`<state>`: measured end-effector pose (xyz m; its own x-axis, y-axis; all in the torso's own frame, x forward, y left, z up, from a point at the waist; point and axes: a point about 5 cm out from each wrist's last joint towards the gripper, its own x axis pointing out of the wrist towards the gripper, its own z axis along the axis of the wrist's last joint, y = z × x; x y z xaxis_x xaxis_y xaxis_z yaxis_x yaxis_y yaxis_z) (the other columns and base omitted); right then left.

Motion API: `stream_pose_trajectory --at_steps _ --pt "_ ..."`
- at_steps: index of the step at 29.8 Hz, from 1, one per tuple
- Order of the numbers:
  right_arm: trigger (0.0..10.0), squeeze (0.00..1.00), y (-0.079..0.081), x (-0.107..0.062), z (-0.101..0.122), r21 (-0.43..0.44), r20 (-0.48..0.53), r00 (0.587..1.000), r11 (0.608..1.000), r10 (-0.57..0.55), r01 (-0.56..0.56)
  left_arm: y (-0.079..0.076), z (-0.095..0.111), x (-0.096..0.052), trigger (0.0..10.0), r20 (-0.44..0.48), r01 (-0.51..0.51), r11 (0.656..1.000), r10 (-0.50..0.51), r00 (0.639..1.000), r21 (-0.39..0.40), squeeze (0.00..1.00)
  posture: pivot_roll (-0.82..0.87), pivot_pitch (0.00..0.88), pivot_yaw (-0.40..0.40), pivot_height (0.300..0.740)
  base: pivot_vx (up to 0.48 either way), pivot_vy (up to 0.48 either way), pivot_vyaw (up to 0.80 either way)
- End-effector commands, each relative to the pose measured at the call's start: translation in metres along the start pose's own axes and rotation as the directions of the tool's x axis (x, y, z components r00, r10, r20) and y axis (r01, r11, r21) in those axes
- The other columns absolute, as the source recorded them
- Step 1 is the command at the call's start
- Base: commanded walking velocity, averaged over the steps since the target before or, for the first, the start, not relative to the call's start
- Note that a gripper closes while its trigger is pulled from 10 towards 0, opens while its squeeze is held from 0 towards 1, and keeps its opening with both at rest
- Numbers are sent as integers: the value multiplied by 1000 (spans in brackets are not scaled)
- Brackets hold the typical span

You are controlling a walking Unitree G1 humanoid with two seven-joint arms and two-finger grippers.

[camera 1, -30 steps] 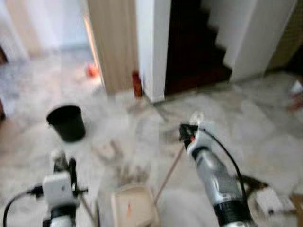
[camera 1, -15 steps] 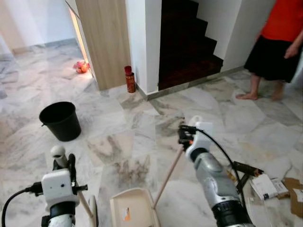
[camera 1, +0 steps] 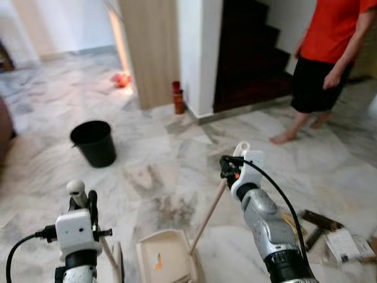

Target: Sweep floor

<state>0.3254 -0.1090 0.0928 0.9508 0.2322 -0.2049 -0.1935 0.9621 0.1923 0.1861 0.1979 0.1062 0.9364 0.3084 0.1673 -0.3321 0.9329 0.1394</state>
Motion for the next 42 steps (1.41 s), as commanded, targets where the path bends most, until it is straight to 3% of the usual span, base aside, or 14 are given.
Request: stream_pose_trajectory --at_steps 1,5,9,11,12,30,42 --pt "10000 0 6 1 13 23 64 997 999 32 -34 1 6 3 10000 32 2 1000 -2 1000 22 0 -50 0 53 740 0 0 800" --pt "10000 0 7 1 14 31 84 996 999 37 -40 1 6 3 10000 35 3 1000 -4 999 25 0 -51 0 55 740 0 0 459" --pt "10000 0 9 -2 22 -16 179 982 998 65 -64 1 7 4 10000 42 6 999 -8 999 34 0 -48 0 55 740 0 0 0" --pt "10000 0 15 -8 33 -47 303 948 995 96 -86 1 8 5 10000 49 8 999 -10 999 41 0 -44 0 56 740 0 0 0" --pt "10000 0 15 -9 34 -50 319 943 995 98 -87 1 8 5 10000 50 8 999 -10 999 43 0 -44 0 56 740 0 0 0" --pt "10000 0 13 -10 18 -61 274 957 995 91 -77 0 8 3 10000 44 5 999 -7 999 46 0 -43 0 61 740 0 0 0" --pt "10000 0 14 -8 17 -78 251 962 993 104 -87 0 8 2 10000 43 -9 999 8 999 35 0 -41 0 54 740 288 0 0"
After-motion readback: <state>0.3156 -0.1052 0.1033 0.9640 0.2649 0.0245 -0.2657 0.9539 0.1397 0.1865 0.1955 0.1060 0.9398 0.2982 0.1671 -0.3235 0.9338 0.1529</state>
